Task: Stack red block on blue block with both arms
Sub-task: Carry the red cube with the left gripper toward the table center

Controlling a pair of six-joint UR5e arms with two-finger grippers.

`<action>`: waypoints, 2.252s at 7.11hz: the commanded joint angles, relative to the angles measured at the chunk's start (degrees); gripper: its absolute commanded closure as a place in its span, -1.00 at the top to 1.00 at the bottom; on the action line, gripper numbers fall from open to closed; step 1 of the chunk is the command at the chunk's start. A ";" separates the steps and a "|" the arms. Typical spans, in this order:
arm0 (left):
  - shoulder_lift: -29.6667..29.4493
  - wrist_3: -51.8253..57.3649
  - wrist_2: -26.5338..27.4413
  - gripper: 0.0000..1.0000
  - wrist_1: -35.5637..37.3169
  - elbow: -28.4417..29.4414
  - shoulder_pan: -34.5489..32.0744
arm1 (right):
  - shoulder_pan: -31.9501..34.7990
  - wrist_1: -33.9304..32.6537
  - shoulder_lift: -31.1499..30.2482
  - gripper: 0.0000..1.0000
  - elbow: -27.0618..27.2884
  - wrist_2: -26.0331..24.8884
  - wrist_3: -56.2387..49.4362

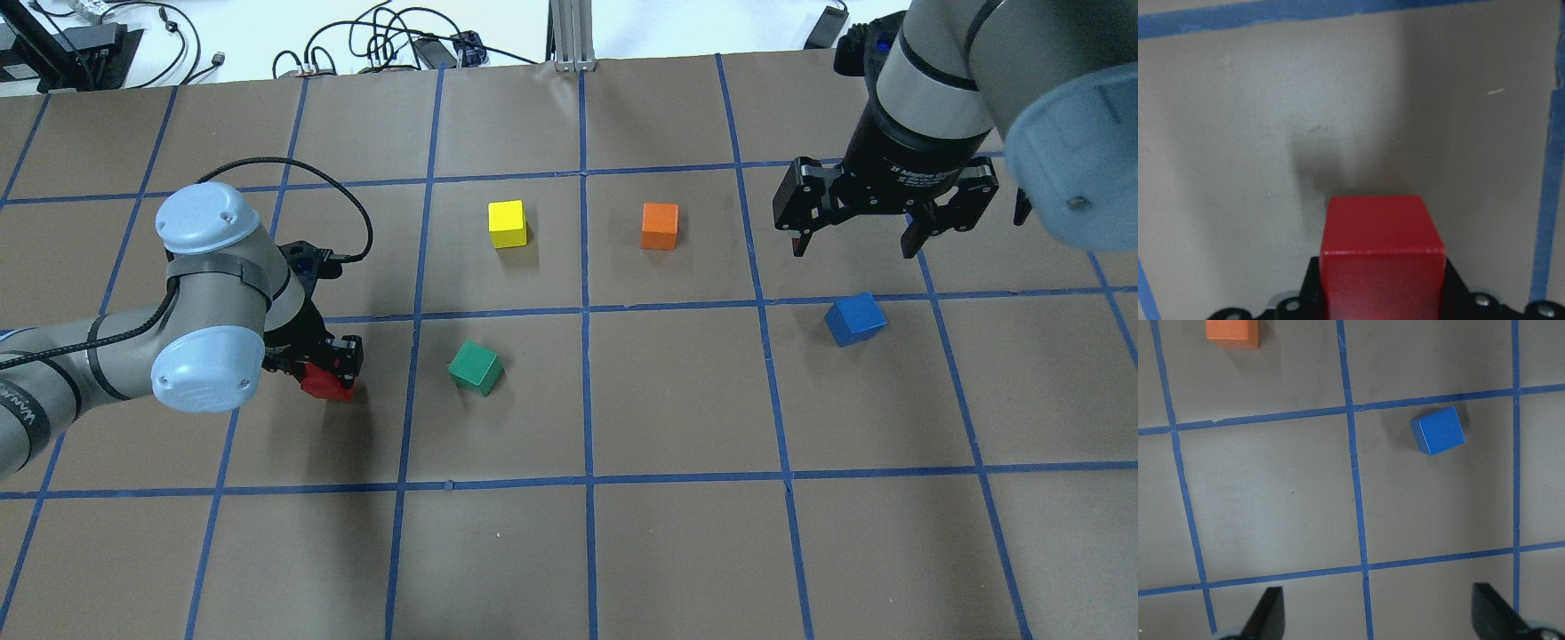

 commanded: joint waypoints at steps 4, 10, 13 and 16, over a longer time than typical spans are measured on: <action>-7.26 -20.78 -6.63 -0.79 -13.11 25.77 -18.46 | 0.08 -0.34 0.04 1.00 0.00 -0.55 1.07; -20.11 -32.09 -5.76 -0.64 -1.51 28.53 -32.05 | -0.62 -3.06 0.39 1.00 0.09 -2.99 -0.07; -21.87 -31.05 -4.08 0.99 -1.33 28.18 -32.84 | -1.06 -3.16 0.56 1.00 0.09 -5.91 -0.25; -19.44 -29.38 -3.99 1.00 -4.11 31.77 -30.49 | -1.67 -5.43 0.65 1.00 0.61 -6.08 -3.24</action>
